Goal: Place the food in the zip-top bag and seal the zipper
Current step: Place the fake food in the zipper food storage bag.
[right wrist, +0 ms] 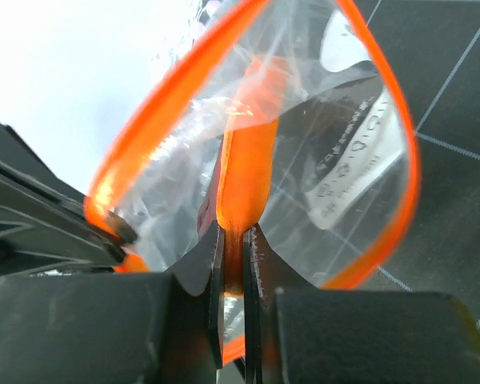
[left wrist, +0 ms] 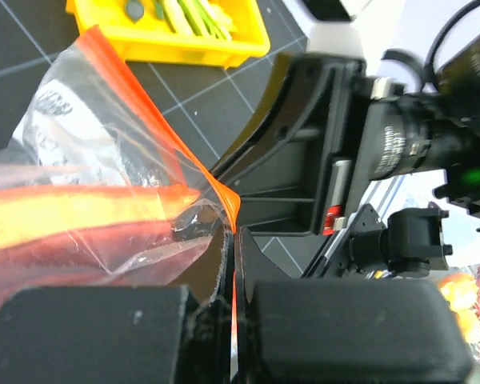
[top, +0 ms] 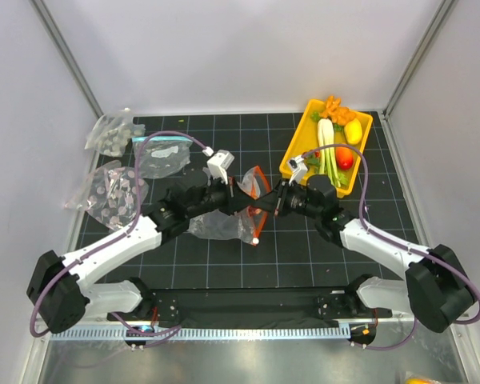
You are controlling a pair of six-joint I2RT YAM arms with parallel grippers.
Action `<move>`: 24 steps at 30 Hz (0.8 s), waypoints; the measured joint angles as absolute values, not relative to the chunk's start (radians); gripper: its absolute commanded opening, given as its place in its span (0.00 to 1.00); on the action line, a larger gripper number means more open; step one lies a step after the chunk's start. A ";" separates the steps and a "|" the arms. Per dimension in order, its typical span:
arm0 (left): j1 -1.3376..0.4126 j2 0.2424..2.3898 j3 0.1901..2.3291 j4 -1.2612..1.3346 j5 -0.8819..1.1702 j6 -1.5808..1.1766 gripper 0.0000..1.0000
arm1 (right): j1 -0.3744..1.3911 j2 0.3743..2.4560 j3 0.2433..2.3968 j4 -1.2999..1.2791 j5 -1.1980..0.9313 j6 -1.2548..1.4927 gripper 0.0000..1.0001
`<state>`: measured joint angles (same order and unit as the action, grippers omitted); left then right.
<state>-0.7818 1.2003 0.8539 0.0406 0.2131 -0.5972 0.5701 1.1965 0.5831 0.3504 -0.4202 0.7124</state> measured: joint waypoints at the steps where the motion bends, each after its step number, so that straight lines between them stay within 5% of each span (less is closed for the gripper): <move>1: -0.784 1.192 0.854 0.040 0.209 -0.593 0.00 | 0.570 1.200 0.583 0.352 -0.426 0.713 0.01; 24: -0.836 1.182 0.852 0.046 0.235 -0.484 0.00 | 0.570 1.150 0.572 0.274 -0.323 0.661 0.01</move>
